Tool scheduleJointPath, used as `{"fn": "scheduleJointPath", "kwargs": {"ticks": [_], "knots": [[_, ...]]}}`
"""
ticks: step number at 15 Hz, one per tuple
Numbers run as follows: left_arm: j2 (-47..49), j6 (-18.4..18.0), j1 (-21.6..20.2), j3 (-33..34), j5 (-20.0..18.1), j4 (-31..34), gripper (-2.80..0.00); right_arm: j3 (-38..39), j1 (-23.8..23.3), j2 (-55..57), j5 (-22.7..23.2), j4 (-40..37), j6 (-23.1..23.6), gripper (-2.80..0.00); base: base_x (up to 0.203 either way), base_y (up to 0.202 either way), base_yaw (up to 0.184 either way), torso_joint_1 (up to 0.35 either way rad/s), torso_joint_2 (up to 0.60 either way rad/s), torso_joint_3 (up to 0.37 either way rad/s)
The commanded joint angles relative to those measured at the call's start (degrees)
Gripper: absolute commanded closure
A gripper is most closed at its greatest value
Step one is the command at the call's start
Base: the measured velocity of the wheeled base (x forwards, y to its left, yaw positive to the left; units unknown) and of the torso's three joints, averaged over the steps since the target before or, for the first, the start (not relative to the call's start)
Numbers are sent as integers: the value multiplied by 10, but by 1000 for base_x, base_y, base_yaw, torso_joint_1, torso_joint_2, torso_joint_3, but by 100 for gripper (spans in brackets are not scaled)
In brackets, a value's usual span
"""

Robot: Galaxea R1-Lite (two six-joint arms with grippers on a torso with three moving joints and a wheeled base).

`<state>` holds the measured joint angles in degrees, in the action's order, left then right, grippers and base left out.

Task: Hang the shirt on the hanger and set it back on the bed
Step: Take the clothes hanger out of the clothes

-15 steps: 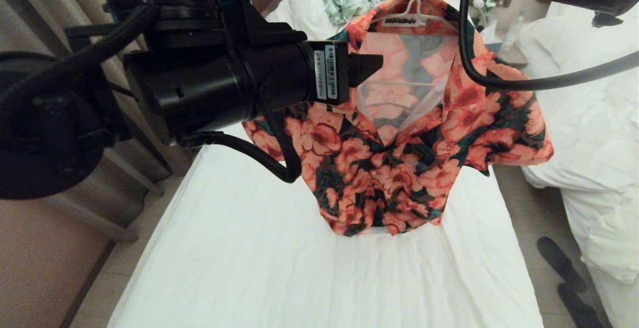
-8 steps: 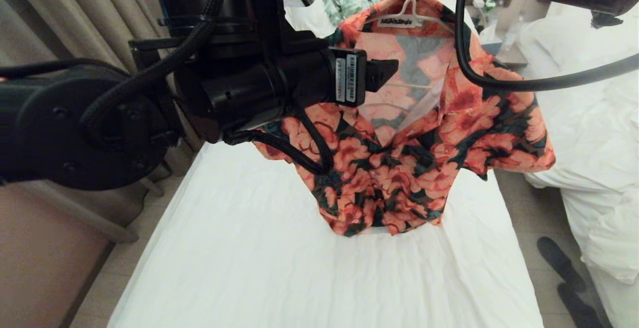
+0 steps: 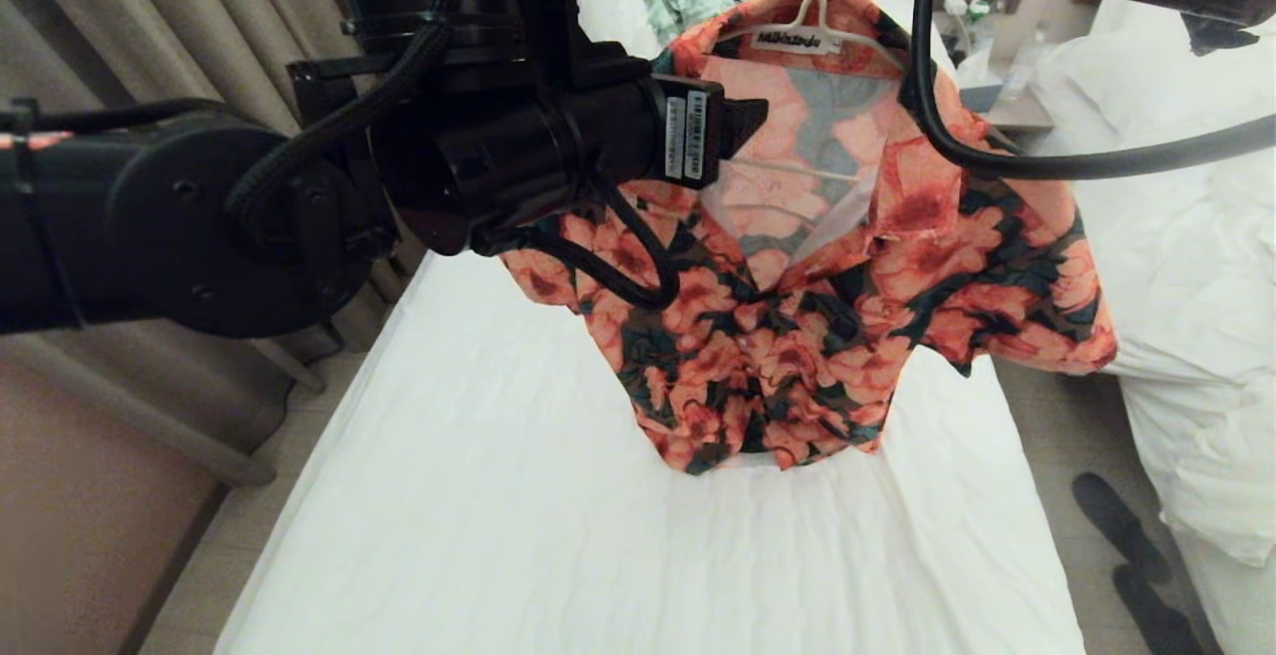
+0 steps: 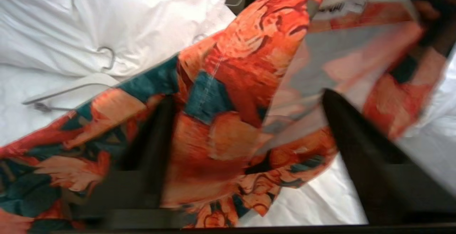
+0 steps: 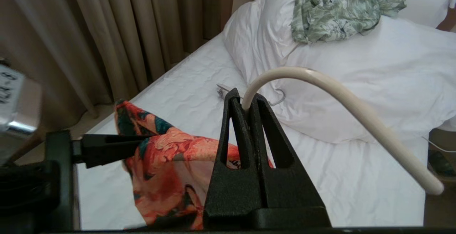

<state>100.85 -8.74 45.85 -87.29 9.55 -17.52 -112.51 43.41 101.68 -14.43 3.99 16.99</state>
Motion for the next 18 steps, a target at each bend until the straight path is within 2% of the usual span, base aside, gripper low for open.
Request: {"fn": "scheduleJointPath", "kwargs": {"ticks": [1,9,11,13,16,18], "knots": [[0,-1,-1,-4,1,-1,0,0,3,-1,-1,1,1,0,0,0,0,0,0,0],[-23,-1,-20,-3,17,0,0,15,2,-14,-2,0,-3,0,0,0,0,0,0,0],[-42,-1,-56,-3,16,2,0,33,1,-28,-5,0,-16,0,0,0,0,0,0,0],[-61,0,-120,7,12,7,0,49,-13,-39,-5,1,-22,0,0,0,0,0,0,0],[-83,0,-217,80,-11,8,0,67,-27,-47,-4,1,-32,0,0,0,0,0,0,0],[-71,4,-243,93,-21,7,0,76,-26,-48,-5,1,-36,0,0,0,0,0,0,0]]}}
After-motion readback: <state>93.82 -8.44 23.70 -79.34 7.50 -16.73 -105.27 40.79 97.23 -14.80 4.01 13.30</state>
